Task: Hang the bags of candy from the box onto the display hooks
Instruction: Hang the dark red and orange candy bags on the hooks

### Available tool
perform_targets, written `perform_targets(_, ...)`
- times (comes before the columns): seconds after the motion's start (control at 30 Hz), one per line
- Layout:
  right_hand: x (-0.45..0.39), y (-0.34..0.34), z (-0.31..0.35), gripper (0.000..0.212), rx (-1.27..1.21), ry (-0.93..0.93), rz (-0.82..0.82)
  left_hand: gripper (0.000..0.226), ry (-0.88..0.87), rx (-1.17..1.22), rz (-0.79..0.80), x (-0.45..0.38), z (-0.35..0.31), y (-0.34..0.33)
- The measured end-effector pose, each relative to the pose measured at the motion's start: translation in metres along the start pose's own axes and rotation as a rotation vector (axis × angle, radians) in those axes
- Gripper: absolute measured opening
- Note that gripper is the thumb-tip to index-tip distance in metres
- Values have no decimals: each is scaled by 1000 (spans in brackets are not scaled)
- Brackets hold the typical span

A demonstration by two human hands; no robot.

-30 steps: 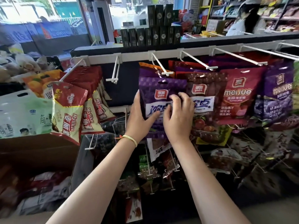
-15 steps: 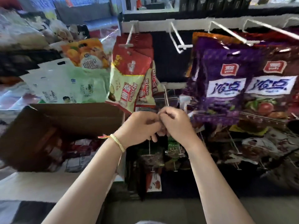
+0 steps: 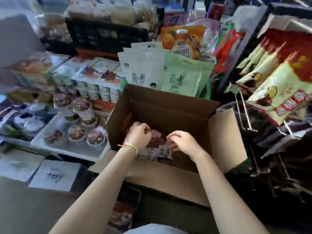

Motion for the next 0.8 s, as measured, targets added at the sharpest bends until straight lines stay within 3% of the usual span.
perform_targets(0.1,-17,-37,-2,30,-1,-82,-3,47,106,-192,-24,-16,48,12)
perform_targets(0.37,-34,-73,-12,30,-32,-213,-3,79,238,-38,117,-42,93,-22)
perform_targets(0.5,-42,-75,-17,32,-57,-250,-29,58,315,-49,164,-52,110,-29)
perform_targets(0.67,-51,-75,-18,27,-122,-262,-43,61,270,1,161,-56,104,-29)
perform_targets(0.8,-60,-67,-6,18,-87,-158,-70,48,181,236,141,-49,71,-22)
Point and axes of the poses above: each hand's wrist, its own x-axis away from the middle knuckle, its own y-axis out of the back of the hand, z = x × y, the point moved 10 cm from there along -x, towards the middle knuckle, and after that the axes turned 13 degrees about x, right-handed, at the moved point
